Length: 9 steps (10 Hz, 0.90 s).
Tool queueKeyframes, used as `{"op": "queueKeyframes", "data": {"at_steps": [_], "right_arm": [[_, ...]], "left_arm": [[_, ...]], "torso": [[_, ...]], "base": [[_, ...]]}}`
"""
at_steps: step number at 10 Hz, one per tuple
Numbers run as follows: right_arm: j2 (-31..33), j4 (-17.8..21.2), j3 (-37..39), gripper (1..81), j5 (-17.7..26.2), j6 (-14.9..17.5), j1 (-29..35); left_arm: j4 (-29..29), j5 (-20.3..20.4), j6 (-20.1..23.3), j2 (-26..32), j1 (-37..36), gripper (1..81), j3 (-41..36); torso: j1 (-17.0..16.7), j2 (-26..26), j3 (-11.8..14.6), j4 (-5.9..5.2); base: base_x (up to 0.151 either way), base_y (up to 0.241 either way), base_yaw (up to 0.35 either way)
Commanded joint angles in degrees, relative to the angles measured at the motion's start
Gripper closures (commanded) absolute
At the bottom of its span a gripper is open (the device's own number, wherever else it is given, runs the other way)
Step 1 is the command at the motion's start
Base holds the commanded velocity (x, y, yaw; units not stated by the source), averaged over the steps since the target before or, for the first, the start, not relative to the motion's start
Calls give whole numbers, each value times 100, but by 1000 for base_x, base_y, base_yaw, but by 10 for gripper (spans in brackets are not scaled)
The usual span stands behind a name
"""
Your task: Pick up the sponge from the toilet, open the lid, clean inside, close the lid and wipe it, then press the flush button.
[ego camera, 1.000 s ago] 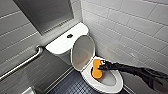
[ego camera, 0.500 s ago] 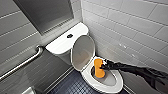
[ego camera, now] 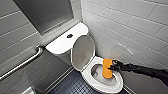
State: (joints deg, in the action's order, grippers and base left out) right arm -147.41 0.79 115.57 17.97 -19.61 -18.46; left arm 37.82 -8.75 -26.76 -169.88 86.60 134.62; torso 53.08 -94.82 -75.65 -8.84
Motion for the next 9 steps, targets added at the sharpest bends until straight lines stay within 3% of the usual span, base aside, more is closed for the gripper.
{"op": "queueKeyframes", "data": {"at_steps": [1, 4, 9], "right_arm": [[815, 9, -790, 811, -39, -280, 232], [1553, 9, -1598, 811, -408, -543, -207], [2098, 17, -2610, 811, -926, -816, -1077]], "left_arm": [[7, -434, 39, -3, 266, 10, -59], [7, -434, 39, -3, 266, 10, -59], [15, -434, 57, 6, 266, 10, -59]], "torso": [[0, 0, 0, 0], [0, 0, 0, 0], [0, 0, 0, 0]], "base": [[0, 0, 0], [0, 0, 0], [0, 0, 0]]}}
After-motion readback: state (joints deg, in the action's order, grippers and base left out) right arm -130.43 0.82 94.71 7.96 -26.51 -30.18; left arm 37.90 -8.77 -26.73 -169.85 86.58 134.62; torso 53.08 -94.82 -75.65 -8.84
